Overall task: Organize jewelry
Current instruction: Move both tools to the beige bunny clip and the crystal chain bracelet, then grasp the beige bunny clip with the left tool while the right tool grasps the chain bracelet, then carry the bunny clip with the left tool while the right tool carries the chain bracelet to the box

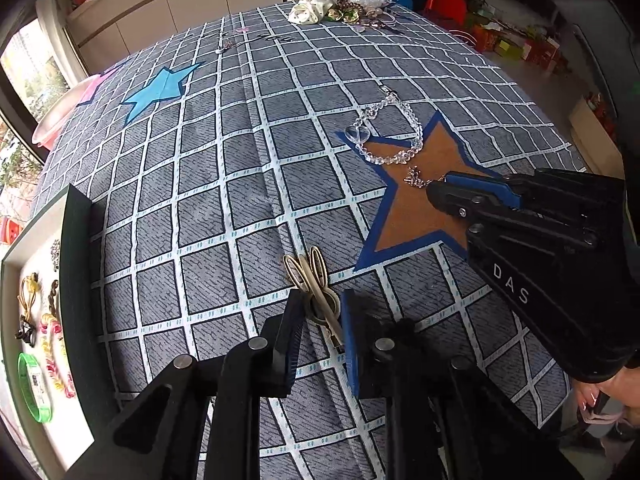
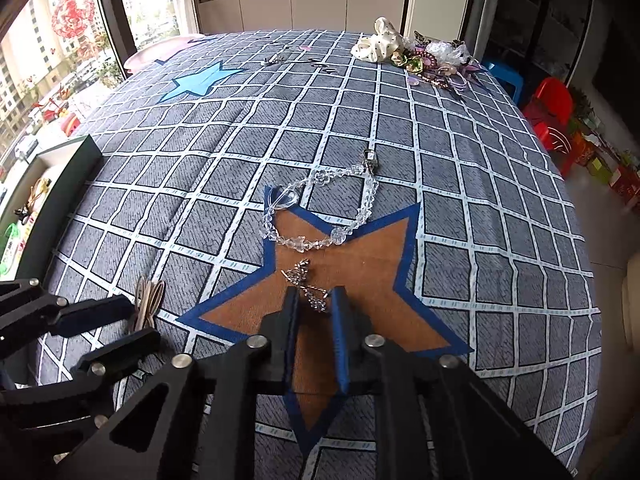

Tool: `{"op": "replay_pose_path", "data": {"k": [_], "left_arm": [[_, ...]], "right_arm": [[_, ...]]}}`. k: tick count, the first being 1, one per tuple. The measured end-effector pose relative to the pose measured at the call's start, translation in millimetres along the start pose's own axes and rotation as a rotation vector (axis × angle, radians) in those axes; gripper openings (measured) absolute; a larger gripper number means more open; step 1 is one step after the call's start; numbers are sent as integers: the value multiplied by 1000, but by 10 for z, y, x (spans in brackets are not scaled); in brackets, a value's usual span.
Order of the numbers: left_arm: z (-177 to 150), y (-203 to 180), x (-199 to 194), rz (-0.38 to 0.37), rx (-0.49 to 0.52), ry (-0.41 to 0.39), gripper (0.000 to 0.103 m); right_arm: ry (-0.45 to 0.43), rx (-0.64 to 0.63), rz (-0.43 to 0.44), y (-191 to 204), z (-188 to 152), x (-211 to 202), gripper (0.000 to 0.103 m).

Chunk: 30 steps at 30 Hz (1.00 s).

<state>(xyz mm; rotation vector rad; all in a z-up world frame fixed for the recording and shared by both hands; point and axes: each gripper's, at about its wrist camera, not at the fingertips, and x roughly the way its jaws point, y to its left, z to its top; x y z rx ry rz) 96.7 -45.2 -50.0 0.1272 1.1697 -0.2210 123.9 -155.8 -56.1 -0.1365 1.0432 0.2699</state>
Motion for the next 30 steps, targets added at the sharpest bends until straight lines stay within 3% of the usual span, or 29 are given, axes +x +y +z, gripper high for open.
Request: {"op": "replay_pose_path", "data": {"k": [17, 30], "left_arm": [[-183, 308, -468, -39, -42, -90, 26], [-407, 600, -716, -53, -92, -146, 26]], "right_arm": [[-43, 199, 125, -244, -308, -413, 11], [-46, 182, 140, 52, -402, -631, 11]]}}
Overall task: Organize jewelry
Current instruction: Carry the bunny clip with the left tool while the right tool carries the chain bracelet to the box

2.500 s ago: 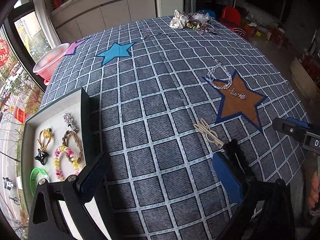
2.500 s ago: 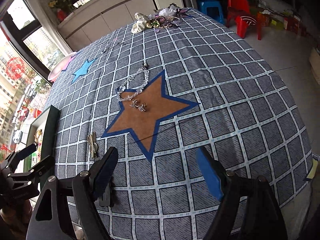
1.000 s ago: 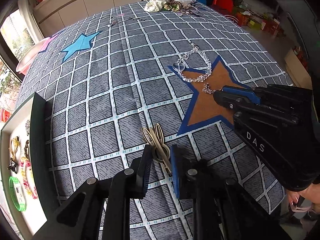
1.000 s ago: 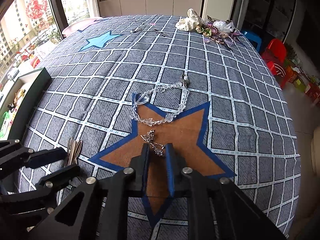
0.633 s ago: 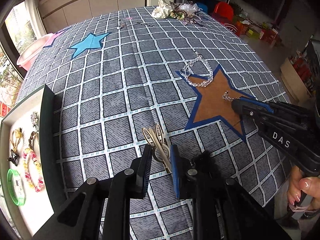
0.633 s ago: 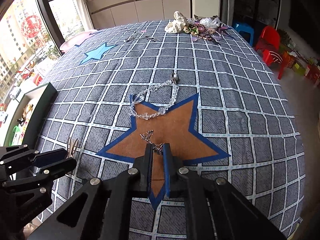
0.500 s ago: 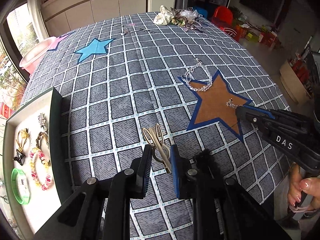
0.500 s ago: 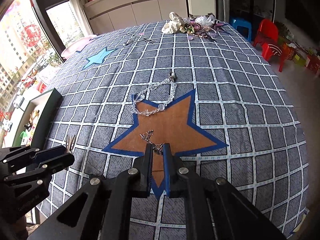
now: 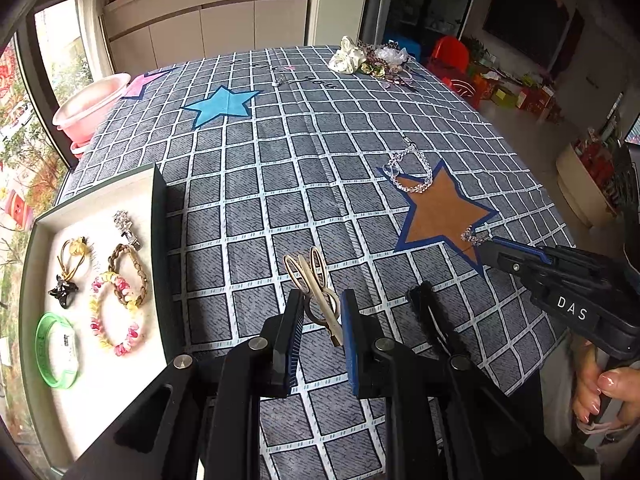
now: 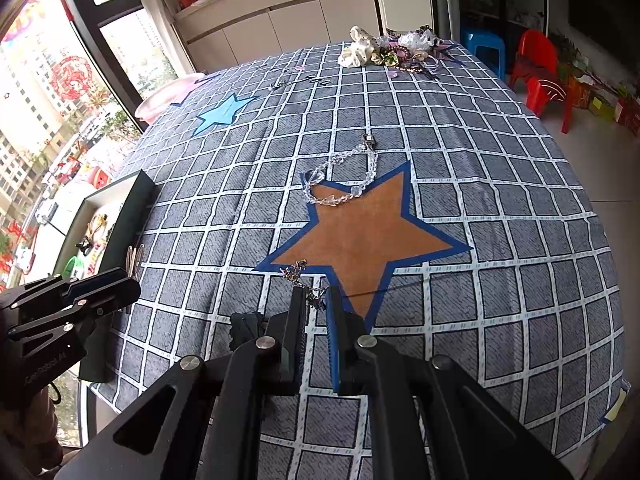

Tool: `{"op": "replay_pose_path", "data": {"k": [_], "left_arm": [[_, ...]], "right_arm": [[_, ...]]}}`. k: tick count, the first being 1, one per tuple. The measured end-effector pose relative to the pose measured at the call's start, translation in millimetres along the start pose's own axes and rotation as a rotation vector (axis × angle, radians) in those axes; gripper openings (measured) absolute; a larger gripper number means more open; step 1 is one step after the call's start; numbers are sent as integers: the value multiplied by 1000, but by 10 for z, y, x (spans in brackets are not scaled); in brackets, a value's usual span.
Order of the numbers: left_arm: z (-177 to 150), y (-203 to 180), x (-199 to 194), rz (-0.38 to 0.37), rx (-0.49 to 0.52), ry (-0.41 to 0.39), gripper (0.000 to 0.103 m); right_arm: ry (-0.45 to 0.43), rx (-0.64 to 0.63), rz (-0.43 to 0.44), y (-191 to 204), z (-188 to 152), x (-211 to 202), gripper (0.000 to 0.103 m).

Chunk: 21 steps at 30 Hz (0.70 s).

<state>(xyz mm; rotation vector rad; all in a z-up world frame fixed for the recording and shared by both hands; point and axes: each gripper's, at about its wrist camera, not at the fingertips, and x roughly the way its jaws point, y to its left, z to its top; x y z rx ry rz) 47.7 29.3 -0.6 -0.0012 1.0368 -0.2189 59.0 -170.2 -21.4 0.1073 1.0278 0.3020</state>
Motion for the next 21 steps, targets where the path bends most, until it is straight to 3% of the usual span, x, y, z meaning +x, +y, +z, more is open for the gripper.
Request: {"op": "replay_pose_path", "data": {"k": [21], "left_arm": [[-285, 664, -352, 40, -97, -79, 26]], "right_arm": [[-4, -159, 45, 943, 96, -52, 11]]}}
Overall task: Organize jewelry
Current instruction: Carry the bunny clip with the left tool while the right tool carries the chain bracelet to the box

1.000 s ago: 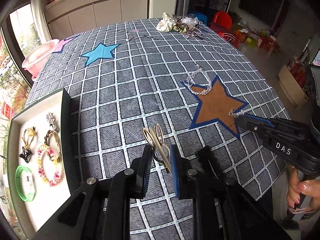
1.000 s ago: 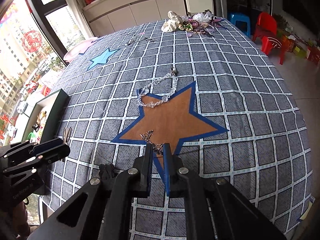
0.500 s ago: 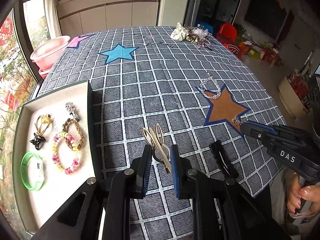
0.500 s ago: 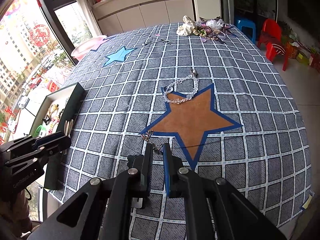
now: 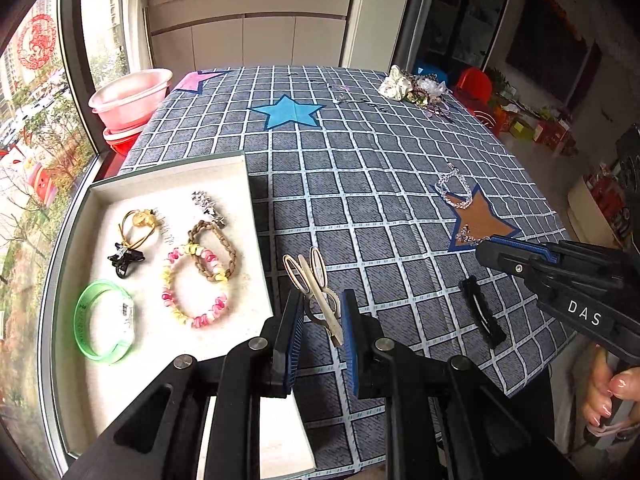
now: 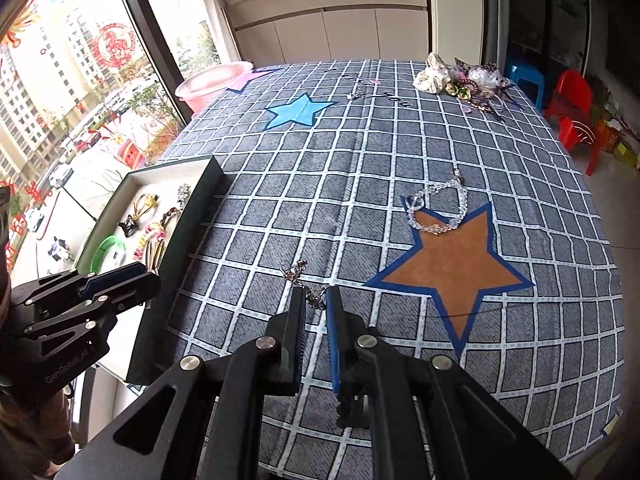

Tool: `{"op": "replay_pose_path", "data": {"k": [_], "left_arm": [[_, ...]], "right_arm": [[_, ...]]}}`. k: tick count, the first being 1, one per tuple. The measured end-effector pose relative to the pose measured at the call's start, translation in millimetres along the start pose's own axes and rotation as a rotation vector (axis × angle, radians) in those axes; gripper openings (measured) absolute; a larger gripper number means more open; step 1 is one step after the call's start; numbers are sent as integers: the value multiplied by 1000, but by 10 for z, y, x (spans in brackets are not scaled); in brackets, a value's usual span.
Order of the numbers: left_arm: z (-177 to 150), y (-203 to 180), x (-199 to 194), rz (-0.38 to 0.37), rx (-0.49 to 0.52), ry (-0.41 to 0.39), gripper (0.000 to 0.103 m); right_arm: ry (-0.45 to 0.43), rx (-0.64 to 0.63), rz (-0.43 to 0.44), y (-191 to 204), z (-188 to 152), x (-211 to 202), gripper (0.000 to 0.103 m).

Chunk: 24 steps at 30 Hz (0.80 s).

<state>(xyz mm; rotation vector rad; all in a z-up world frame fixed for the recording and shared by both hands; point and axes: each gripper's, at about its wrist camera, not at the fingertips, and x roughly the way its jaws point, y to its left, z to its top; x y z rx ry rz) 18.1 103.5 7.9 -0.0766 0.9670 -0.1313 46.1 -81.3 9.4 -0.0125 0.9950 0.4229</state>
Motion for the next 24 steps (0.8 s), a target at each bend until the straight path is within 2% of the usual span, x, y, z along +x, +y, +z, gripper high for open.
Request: {"op": "replay_pose_path", "data": {"k": [15, 24], "left_arm": [[-285, 736, -114, 87, -121, -7, 26], [-435, 995, -142, 134, -156, 6, 26]], "right_arm": [[32, -162, 77, 859, 163, 247, 10], [52, -236, 124, 1259, 183, 378, 10]]}}
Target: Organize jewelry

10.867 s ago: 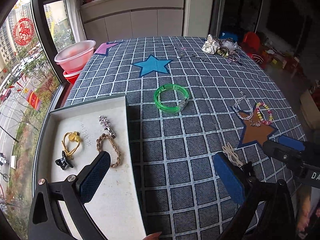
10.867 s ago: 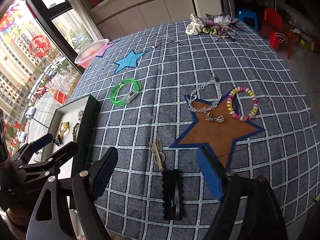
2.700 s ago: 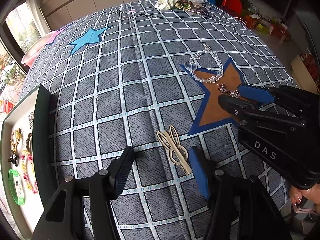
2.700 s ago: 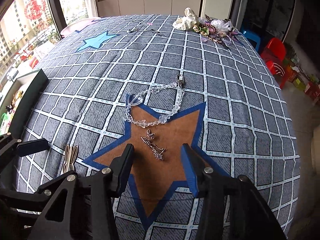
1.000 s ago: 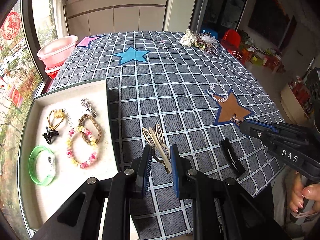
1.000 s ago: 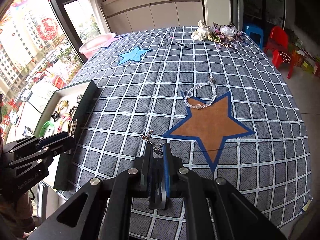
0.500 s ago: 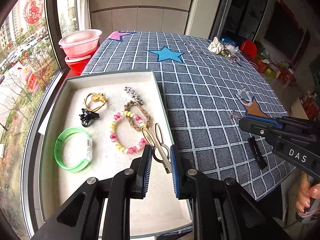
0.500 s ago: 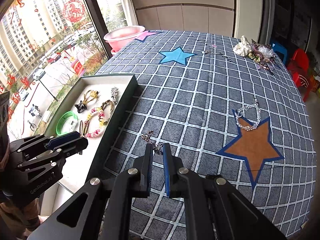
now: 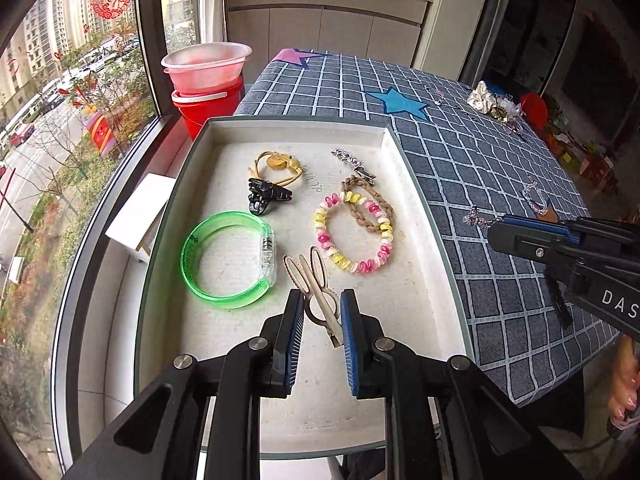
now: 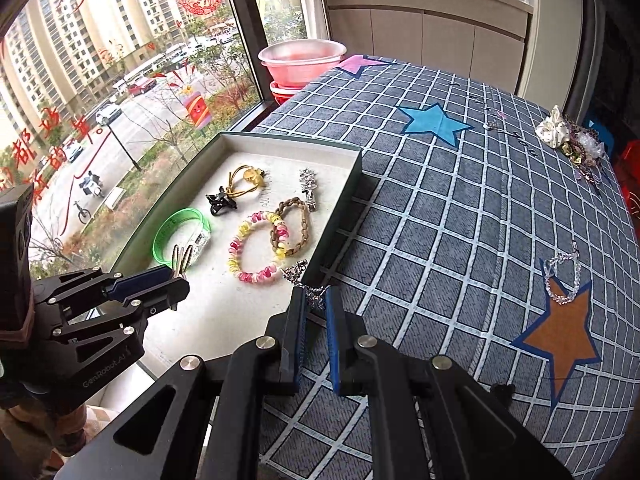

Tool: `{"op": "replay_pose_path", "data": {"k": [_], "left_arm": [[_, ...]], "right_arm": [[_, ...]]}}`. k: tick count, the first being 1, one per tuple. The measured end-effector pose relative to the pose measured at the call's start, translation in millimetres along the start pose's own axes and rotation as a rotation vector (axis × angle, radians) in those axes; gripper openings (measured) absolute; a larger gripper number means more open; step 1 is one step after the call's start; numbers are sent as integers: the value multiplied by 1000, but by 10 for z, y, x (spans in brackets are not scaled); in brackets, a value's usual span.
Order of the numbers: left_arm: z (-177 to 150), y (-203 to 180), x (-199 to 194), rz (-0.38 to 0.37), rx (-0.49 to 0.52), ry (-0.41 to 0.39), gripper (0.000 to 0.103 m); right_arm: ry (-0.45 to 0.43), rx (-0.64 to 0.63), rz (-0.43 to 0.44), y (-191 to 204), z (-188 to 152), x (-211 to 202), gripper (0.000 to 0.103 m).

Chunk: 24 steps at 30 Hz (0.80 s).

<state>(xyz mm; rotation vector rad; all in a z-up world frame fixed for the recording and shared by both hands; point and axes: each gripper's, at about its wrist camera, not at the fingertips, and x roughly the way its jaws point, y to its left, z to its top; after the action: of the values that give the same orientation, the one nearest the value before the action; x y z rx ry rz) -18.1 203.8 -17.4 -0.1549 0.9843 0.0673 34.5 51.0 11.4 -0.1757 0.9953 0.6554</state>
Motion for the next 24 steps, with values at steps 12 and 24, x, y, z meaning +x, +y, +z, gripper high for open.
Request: {"op": "replay_pose_path", "data": {"k": [12, 24], "left_arm": [[-184, 240, 118, 51, -11, 59, 26], [-163, 335, 251, 96, -7, 88, 26]], "right_arm": [[74, -74, 94, 462, -69, 345, 10], [144, -98, 105, 647, -29, 722, 10]]}}
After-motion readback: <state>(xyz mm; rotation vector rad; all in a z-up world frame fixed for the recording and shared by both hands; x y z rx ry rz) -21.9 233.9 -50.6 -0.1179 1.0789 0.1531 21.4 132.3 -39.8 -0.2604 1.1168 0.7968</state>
